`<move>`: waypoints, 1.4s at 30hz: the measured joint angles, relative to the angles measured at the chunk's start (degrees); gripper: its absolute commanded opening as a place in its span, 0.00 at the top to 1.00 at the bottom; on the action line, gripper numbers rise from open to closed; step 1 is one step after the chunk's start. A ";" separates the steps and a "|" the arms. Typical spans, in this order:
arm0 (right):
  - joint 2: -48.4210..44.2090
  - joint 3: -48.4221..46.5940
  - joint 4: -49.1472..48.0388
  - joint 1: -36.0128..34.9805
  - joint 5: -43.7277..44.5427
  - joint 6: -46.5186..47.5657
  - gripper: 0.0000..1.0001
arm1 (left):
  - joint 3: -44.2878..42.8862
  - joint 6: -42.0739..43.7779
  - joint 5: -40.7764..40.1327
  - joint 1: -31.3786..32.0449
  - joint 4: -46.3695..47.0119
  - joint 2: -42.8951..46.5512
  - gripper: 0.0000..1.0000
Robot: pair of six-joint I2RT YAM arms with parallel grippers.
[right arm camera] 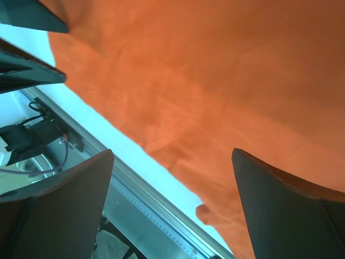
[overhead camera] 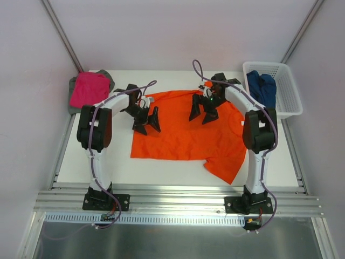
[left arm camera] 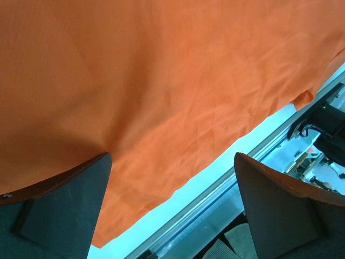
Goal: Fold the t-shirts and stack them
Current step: Flatten the tshirt out
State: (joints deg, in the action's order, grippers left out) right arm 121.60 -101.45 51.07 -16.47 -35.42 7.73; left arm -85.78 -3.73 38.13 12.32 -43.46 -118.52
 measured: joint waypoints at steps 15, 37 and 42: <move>-8.26 1.60 -1.11 -0.68 4.46 -2.34 0.04 | -5.70 0.28 -2.86 -0.04 -0.15 6.01 0.01; 6.99 -9.18 -15.41 7.61 32.13 0.66 0.04 | -23.28 1.57 -8.39 0.02 1.11 -13.31 0.01; 7.04 -5.01 -15.52 7.65 33.48 0.42 0.04 | -23.50 1.51 -8.17 0.02 1.22 -13.51 0.01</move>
State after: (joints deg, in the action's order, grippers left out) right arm 128.64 -106.45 35.55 -8.82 -1.93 8.14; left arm -109.27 -2.22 29.95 12.34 -42.24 -132.03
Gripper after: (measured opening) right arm 0.963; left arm 0.992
